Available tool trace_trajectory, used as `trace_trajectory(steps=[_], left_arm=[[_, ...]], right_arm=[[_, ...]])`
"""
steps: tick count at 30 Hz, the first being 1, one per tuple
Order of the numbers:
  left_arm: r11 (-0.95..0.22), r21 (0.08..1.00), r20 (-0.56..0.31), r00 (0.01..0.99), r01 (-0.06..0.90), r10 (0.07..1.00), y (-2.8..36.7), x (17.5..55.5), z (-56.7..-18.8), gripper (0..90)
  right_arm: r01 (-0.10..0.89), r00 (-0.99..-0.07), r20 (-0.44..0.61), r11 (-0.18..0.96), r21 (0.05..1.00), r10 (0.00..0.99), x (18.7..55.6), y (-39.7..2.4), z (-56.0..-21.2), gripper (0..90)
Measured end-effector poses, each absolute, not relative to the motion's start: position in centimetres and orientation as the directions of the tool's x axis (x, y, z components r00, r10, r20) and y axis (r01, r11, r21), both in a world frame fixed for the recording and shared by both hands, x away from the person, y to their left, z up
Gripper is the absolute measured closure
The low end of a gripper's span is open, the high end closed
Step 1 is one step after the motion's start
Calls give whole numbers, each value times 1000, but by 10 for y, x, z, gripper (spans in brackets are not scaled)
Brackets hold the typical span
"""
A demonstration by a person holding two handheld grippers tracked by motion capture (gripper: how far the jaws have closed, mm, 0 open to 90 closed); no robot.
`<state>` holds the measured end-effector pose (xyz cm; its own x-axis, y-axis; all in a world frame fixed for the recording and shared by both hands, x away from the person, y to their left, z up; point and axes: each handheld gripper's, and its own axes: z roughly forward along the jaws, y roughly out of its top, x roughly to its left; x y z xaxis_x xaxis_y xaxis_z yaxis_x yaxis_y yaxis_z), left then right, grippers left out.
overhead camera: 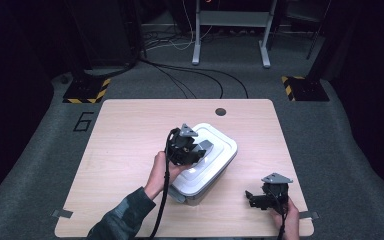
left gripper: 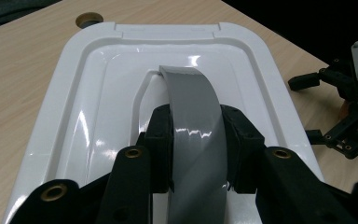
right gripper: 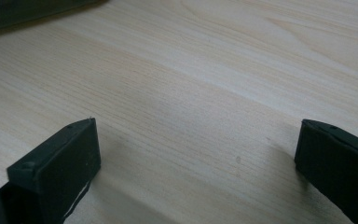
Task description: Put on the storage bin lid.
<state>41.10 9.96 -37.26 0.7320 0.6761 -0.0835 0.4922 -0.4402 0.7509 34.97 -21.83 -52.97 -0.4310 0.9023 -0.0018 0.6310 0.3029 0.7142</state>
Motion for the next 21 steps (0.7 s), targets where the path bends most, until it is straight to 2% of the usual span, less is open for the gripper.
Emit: trace_trajectory(steps=[13, 21], left_arm=[[-465, 729, -77, 734, 503, 675, 93, 403, -386, 627], [-448, 759, -70, 744, 472, 665, 102, 400, -374, 465]], right_arm=[[632, -429, -2, 302, 714, 903, 350, -218, -530, 0], [631, -429, -2, 302, 714, 903, 350, -218, -530, 0]])
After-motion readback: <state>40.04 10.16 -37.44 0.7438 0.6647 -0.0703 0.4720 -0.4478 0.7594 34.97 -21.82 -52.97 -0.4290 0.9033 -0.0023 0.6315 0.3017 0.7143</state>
